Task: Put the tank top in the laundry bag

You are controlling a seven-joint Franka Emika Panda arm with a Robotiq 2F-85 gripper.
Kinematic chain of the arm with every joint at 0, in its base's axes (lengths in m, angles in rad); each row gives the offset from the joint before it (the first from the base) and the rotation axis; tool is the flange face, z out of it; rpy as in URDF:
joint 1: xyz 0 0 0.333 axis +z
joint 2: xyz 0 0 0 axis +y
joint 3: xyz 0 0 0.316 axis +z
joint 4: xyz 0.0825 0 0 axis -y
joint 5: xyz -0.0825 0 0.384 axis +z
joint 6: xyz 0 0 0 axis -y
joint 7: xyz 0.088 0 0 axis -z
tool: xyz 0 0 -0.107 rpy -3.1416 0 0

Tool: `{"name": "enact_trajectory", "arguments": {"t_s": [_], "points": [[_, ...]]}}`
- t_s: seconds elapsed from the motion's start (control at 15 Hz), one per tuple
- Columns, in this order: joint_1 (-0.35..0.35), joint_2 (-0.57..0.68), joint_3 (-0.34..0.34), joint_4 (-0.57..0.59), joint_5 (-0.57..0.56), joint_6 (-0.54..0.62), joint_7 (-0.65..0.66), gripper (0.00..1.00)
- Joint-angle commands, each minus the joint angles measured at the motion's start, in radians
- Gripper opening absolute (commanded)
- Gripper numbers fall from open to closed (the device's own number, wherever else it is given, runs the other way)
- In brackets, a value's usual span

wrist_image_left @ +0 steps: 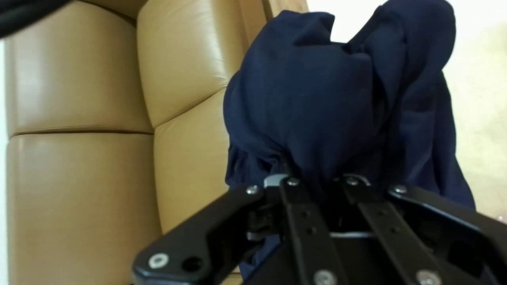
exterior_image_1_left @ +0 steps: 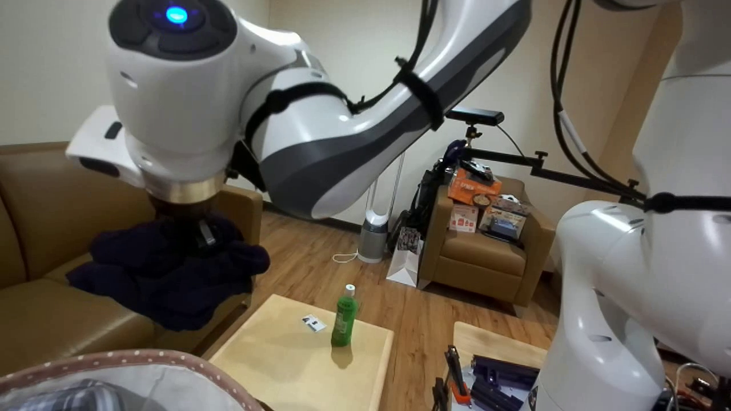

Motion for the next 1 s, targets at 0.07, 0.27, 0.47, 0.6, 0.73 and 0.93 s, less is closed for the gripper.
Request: {"name": "enact_trajectory", "arguments": {"t_s": [0.07, 0.27, 0.47, 0.6, 0.73, 0.93], "points": [[-0.029, -0.079, 0.081, -0.027, 0.004, -0.047, -0.003, 0.15], [-0.028, -0.113, 0.087, -0.056, 0.005, -0.053, -0.004, 0.15], [-0.013, -0.143, 0.108, -0.052, 0.052, -0.079, -0.043, 0.07], [0.013, -0.183, 0.139, -0.048, 0.11, -0.068, -0.1, 0.06], [0.044, -0.198, 0.18, -0.024, 0.175, -0.092, -0.173, 0.06], [0.09, -0.204, 0.239, 0.013, 0.252, -0.159, -0.247, 0.06]]}}
